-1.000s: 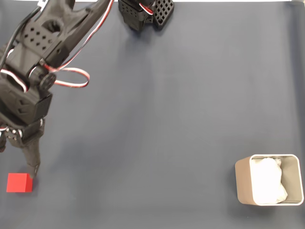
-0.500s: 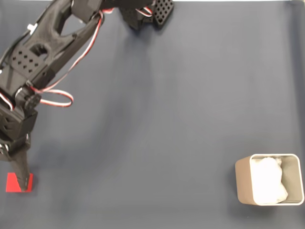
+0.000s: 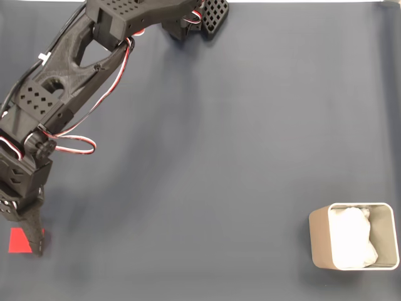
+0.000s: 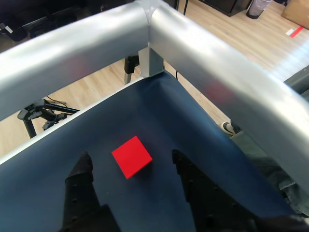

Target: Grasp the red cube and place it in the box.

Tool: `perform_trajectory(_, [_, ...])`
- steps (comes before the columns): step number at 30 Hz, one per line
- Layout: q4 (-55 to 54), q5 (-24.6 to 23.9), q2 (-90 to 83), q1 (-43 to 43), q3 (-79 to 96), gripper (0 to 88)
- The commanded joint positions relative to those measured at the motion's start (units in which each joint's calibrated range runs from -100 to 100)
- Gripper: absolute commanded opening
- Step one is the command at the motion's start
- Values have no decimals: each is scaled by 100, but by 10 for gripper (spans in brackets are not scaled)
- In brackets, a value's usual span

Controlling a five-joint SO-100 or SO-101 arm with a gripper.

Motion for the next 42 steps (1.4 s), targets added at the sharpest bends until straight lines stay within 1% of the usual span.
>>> perform_trajectory(1, [-54, 24, -24, -105, -353, 385])
perform_trajectory(22, [-136, -15, 660, -275, -1001, 397])
perform_trajectory(42, [-300, -5, 790, -346, -1019, 403])
